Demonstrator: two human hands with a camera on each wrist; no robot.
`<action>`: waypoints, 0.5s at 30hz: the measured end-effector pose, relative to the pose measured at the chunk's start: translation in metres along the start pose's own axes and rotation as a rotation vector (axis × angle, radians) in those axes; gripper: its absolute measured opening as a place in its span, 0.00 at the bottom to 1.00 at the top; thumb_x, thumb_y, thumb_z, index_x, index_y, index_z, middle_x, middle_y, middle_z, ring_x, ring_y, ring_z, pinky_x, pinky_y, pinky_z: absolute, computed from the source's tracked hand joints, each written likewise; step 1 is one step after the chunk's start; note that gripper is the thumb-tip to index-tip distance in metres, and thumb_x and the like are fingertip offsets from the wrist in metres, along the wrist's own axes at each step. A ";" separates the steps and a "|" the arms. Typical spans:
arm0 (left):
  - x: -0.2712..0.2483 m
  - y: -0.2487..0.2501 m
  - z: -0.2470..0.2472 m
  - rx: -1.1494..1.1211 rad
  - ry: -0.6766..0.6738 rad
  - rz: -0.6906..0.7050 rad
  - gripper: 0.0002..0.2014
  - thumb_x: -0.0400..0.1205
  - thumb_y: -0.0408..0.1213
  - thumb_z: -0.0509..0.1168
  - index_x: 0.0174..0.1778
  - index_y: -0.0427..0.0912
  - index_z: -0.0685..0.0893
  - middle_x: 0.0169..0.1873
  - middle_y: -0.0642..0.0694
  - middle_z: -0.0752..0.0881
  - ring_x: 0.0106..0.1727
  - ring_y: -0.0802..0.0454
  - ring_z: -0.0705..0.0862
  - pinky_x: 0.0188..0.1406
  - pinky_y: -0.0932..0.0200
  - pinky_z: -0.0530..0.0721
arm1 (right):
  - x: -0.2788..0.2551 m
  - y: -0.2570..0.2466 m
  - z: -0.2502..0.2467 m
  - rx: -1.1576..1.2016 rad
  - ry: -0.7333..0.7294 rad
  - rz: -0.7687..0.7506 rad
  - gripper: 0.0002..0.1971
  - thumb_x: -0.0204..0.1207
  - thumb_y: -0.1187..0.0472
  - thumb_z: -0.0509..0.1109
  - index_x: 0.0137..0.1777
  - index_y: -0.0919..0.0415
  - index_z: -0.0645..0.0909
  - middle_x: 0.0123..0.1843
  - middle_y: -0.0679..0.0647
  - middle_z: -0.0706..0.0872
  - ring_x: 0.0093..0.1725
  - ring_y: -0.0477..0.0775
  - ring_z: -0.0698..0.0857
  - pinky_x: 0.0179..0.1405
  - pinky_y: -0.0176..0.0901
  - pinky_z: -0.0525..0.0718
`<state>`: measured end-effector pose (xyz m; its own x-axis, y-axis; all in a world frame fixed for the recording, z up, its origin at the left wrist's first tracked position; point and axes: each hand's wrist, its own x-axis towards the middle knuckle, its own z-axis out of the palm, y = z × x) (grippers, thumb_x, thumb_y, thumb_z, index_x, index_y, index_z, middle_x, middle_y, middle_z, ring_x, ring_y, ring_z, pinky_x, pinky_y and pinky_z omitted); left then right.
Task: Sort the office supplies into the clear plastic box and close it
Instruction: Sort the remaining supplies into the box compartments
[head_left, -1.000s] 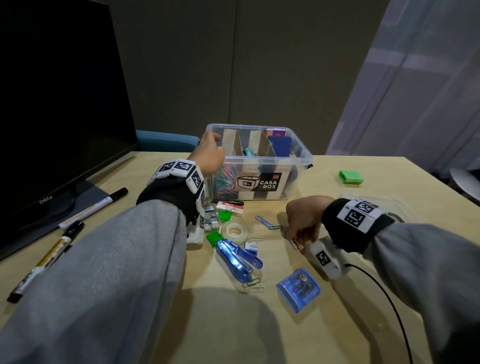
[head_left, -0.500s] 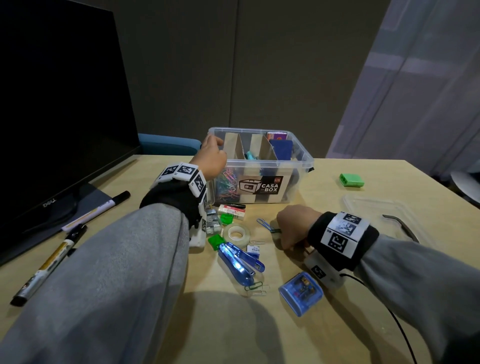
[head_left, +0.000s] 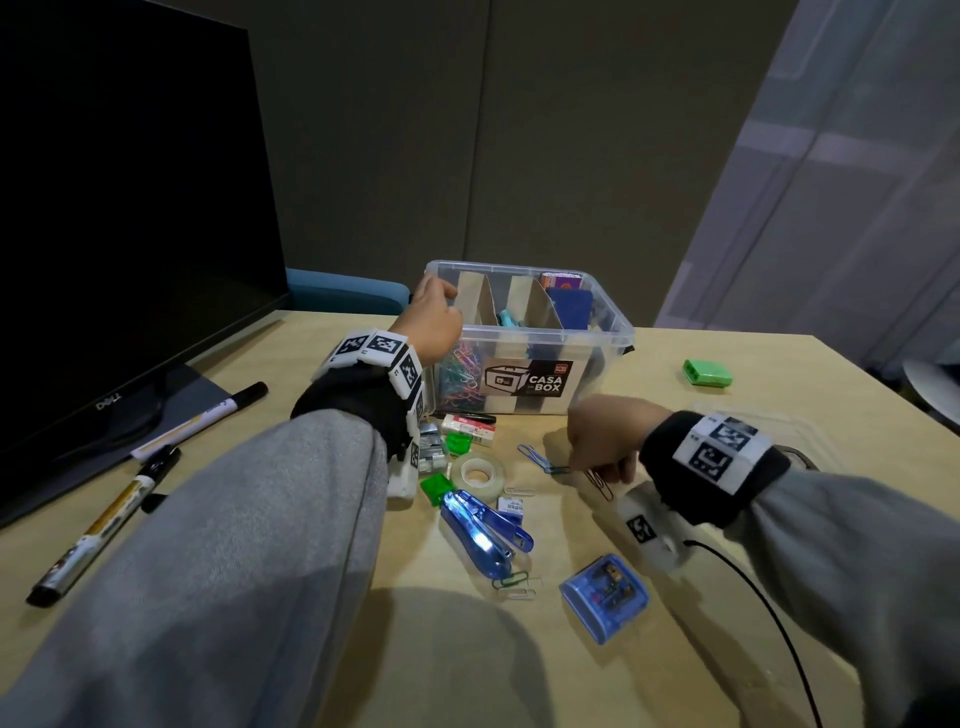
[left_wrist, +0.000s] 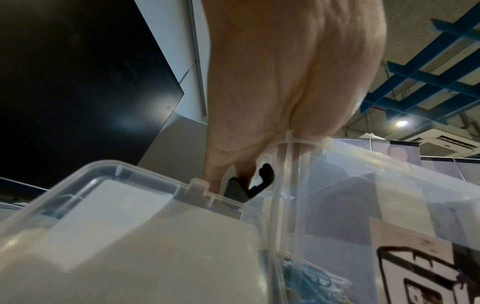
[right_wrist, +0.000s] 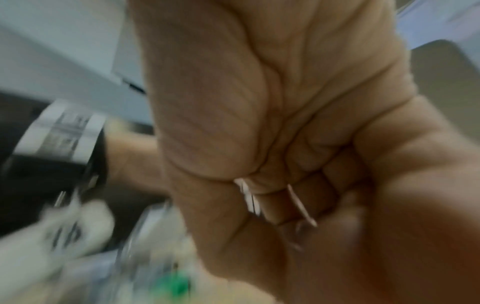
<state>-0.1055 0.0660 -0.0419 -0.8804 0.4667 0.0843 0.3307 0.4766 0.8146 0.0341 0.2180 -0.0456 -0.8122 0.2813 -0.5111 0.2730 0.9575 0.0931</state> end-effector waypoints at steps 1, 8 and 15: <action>0.000 0.000 0.000 -0.003 0.000 -0.003 0.19 0.87 0.30 0.53 0.76 0.41 0.65 0.78 0.42 0.65 0.73 0.46 0.71 0.58 0.56 0.71 | -0.001 0.002 -0.011 0.066 0.015 -0.037 0.10 0.77 0.63 0.66 0.37 0.66 0.82 0.27 0.55 0.86 0.19 0.50 0.82 0.26 0.38 0.84; 0.000 -0.001 0.000 -0.011 0.000 -0.009 0.20 0.87 0.30 0.52 0.77 0.42 0.64 0.78 0.42 0.65 0.66 0.50 0.72 0.57 0.55 0.71 | -0.015 -0.013 -0.096 0.761 0.539 -0.332 0.08 0.82 0.62 0.66 0.44 0.65 0.83 0.31 0.52 0.83 0.25 0.45 0.78 0.24 0.34 0.76; -0.002 0.000 -0.001 -0.032 -0.006 -0.008 0.20 0.88 0.33 0.53 0.77 0.42 0.64 0.76 0.41 0.67 0.63 0.51 0.74 0.54 0.55 0.73 | 0.036 -0.059 -0.097 0.429 0.647 -0.262 0.11 0.82 0.58 0.68 0.45 0.66 0.85 0.37 0.55 0.88 0.31 0.46 0.84 0.29 0.35 0.82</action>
<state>-0.1044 0.0643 -0.0419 -0.8809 0.4675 0.0741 0.3125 0.4567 0.8330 -0.0615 0.1782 0.0136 -0.9780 0.1584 0.1359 0.0996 0.9264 -0.3631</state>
